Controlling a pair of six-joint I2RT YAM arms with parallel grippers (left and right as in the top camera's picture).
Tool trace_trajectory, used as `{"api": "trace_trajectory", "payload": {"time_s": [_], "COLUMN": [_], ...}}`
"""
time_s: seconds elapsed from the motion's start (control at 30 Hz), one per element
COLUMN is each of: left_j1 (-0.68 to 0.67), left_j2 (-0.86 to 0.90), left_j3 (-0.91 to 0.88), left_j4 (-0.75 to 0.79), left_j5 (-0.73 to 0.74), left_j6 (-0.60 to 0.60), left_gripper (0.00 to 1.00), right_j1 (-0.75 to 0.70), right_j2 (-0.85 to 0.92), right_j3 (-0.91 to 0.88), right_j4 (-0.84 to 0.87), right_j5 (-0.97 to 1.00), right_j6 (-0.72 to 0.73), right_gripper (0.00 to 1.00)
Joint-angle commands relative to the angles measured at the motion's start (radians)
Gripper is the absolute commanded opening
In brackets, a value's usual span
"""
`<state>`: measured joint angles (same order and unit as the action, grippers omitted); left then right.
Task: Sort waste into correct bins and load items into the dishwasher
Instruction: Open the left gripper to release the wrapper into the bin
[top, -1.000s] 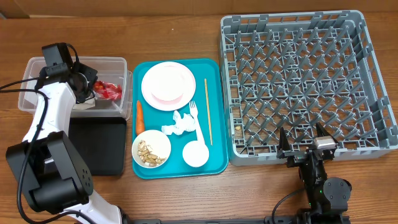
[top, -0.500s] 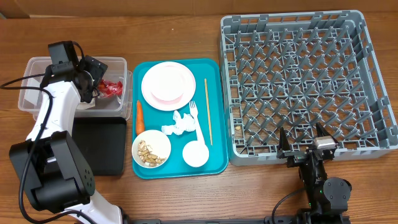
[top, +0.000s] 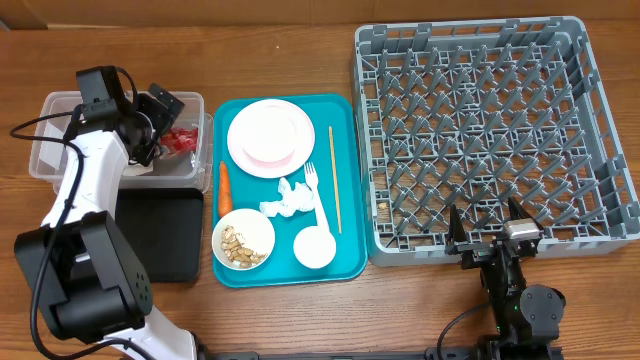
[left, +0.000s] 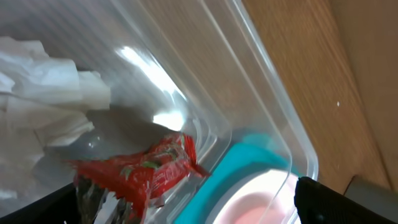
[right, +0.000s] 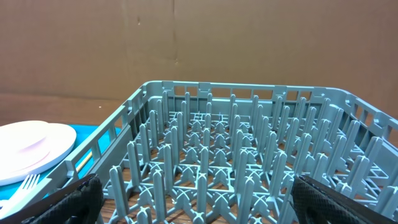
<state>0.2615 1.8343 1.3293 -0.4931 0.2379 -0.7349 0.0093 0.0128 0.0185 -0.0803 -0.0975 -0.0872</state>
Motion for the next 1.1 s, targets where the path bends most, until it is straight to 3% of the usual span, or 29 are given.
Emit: {"api": "trace_trajectory", "payload": {"time_s": [0.0, 0.47, 0.8, 0.9, 1.07], "left_j1": [0.000, 0.000, 0.000, 0.000, -0.005], "left_j2": [-0.078, -0.115, -0.238, -0.256, -0.256], "left_j3": [0.023, 0.023, 0.023, 0.023, 0.023], "left_j4": [-0.019, -0.053, -0.096, -0.093, -0.016], "left_j5": [0.004, -0.015, -0.007, 0.046, 0.258], "left_j6": [0.040, 0.040, 0.040, 0.040, 0.041], "left_gripper": [1.00, 1.00, 1.00, 1.00, 1.00], "right_j1": [0.006, 0.006, 0.006, 0.006, 0.006], "right_j2": [-0.010, -0.010, -0.010, -0.010, -0.010], "right_j3": [-0.011, -0.011, -0.011, -0.011, -0.011], "right_j4": [0.004, 0.004, 0.004, 0.004, 0.004], "right_j5": [-0.001, -0.001, -0.001, -0.001, -0.001], "right_j6": [-0.007, -0.007, -0.007, -0.007, -0.007], "right_gripper": [1.00, 1.00, 1.00, 1.00, 1.00]}}
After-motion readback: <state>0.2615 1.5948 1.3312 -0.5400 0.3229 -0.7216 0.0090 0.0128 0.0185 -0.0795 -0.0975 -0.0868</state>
